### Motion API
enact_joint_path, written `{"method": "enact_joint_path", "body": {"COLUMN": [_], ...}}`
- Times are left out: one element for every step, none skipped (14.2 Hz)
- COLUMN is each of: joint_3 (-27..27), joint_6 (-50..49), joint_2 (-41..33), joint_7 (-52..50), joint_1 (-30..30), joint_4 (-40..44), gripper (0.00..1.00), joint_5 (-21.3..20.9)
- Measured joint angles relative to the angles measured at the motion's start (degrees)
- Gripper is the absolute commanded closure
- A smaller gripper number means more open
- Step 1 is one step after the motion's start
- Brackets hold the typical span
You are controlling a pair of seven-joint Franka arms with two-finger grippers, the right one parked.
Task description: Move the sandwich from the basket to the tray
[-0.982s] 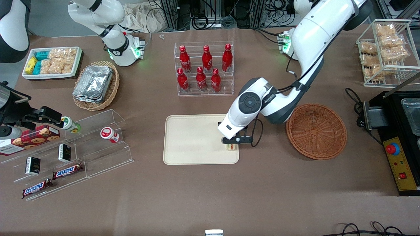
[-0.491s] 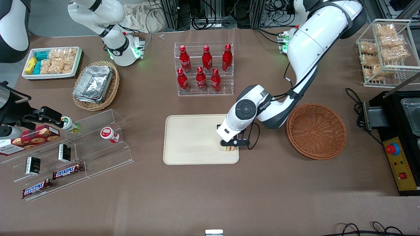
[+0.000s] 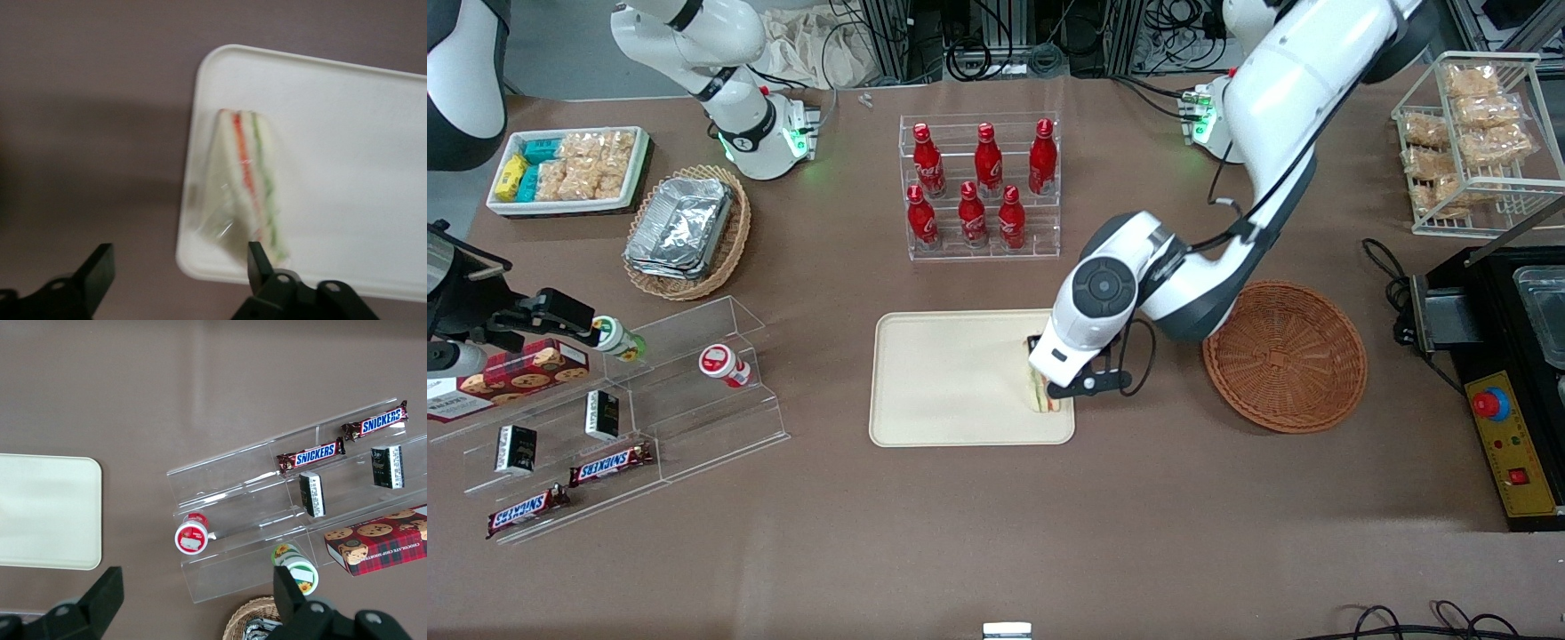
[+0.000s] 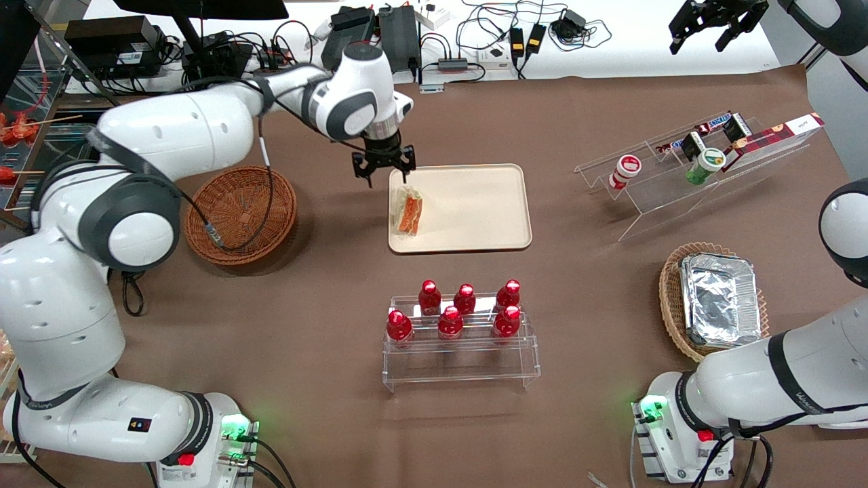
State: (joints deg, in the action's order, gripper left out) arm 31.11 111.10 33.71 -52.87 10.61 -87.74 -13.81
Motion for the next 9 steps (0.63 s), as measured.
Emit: {"method": "enact_joint_path", "body": {"joint_3": [0.2, 0.6, 1.0, 1.2, 1.2, 1.2, 1.2, 1.2, 1.2], "joint_6": [-4.1, -7.9, -11.3, -14.4, -17.1, -19.5, -21.7, -23.8, -25.8], "joint_2": [-3.0, -5.9, -8.5, -10.7, -12.7, -14.4, -16.0, -17.6, -18.9], "joint_7": [-0.2, 0.9, 3.6, 6.6, 9.6, 12.9, 16.5, 20.7, 25.6], "joint_1": [-1.1, -3.2, -5.8, -8.5, -11.2, -13.7, -15.9, -18.1, -20.2], "joint_4": [0.0, 0.0, -0.1, -0.1, -0.2, -0.2, -0.2, -0.3, -0.3], "gripper": [0.0, 0.0, 0.0, 0.0, 0.0, 0.0, 0.0, 0.0, 0.0], "joint_5": [0.2, 0.8, 2.2, 3.7, 4.6, 5.0, 5.1, 5.1, 5.1]}}
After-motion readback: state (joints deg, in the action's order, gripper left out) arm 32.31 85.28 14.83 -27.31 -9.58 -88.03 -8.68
